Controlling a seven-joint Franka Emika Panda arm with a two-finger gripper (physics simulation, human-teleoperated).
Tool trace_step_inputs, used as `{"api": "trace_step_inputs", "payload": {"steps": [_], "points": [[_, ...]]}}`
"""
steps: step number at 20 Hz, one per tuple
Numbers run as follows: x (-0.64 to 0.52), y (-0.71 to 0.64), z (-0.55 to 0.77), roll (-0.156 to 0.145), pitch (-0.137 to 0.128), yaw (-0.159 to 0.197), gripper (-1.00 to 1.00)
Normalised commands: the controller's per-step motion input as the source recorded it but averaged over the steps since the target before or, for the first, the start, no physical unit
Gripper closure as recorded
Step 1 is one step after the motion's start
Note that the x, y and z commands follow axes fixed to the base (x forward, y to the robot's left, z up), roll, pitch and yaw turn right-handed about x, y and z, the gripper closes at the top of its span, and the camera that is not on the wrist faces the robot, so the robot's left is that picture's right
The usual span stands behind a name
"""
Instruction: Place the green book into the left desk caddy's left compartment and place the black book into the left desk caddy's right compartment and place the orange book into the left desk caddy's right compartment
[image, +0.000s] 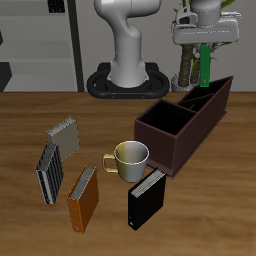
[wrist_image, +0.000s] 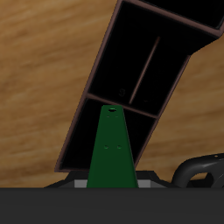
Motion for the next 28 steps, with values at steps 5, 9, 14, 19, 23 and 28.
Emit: {"api": "trace_step_inputs", "payload": {"steps": [5,9,14,19,23,28], "points": [[-0.03,0.07,-0.08,0.018,0.004,0.007,1.0],[0.0,0.0,0.0,0.0,0.0,0.0,1.0],[0.0,0.1,-0.2,0.026,0.064,0.008,1.0],[0.02,0.01,-0.09,0.012,0.037,0.005,1.0],[0.04,0.03,-0.09,0.017,0.035,0.002,1.0],[0.05,0.04,-0.13,0.021,0.055,0.005,1.0]]}}
